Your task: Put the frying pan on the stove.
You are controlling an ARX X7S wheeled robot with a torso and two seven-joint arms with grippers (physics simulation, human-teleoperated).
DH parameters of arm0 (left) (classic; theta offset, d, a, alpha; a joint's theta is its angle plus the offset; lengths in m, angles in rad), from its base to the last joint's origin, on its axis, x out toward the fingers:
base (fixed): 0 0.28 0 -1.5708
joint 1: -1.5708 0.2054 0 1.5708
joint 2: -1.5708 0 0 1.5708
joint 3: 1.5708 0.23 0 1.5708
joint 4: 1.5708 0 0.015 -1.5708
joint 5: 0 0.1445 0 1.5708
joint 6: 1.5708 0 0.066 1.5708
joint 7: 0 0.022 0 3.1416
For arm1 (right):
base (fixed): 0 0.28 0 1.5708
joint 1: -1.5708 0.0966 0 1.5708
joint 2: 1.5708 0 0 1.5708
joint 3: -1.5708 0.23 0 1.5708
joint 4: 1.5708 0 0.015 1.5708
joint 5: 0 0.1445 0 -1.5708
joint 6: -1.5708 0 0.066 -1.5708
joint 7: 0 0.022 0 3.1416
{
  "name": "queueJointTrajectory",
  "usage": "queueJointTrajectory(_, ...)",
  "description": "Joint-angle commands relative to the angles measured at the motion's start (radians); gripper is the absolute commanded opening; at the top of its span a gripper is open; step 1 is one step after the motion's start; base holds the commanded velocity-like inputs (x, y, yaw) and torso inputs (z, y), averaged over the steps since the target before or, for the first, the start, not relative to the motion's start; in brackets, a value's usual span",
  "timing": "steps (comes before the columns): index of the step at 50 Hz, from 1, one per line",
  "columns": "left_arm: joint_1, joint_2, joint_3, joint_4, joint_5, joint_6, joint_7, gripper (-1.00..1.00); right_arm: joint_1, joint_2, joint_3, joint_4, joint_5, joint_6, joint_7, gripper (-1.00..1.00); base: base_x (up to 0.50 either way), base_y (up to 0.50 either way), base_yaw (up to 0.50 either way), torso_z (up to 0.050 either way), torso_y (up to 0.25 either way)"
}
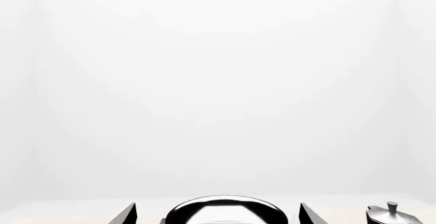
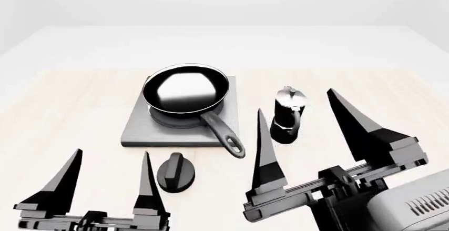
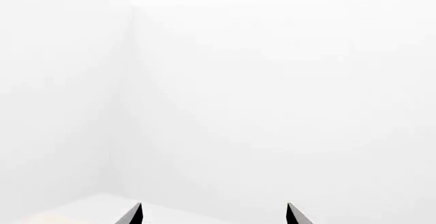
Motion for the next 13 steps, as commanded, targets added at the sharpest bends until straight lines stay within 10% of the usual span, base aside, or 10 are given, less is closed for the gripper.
queueJointTrajectory(1,0.032,-0.019,-0.007,0.049,0.005,0.011,-0.007,1.00,0.609,0.052,-0.757,-0.006,-0.051,-0.272,0.335,1.00,0.00,0.00,0.00,0.000,0.000)
queueJointTrajectory(4,0.041,-0.022,-0.007,0.061,0.011,0.015,-0.010,1.00,0.796,0.001,-0.986,-0.006,-0.080,-0.351,0.445,1.00,0.00,0.00,0.00,0.000,0.000)
queueJointTrajectory(13,0.066,-0.034,-0.011,0.097,0.023,0.025,-0.016,1.00,0.838,0.019,-1.038,-0.007,-0.113,-0.384,0.447,1.00,0.00,0.00,0.00,0.000,0.000)
